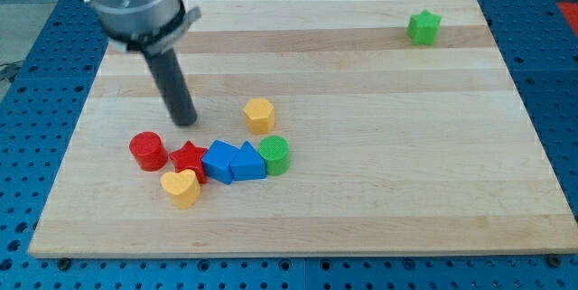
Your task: Slightly move the red circle towards the bottom left of the board
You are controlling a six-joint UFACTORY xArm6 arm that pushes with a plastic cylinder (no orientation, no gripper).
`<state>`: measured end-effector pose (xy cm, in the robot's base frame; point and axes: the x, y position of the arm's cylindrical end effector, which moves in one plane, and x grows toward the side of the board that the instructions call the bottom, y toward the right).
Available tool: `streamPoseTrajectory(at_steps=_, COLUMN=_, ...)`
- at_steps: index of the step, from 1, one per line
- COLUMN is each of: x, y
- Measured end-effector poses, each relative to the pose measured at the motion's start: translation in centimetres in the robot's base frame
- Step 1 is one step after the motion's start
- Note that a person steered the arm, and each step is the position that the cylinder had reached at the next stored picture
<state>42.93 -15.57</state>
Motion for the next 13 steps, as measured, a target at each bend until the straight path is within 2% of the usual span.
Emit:
streamPoseTrajectory(at_steps=1, x=-0.1, y=0.0)
streamPoseTrajectory(at_steps=2, x=4.7, y=-3.4)
streamPoseTrajectory(at_steps=3, x=8.2, y=-4.5)
streamPoseTrajectory(at_steps=8, x=9.9, y=-4.9)
streamPoseTrajectory(at_steps=12, x=10.7, y=-8.0)
streamPoseTrajectory(at_steps=13, x=9.0, y=-8.0)
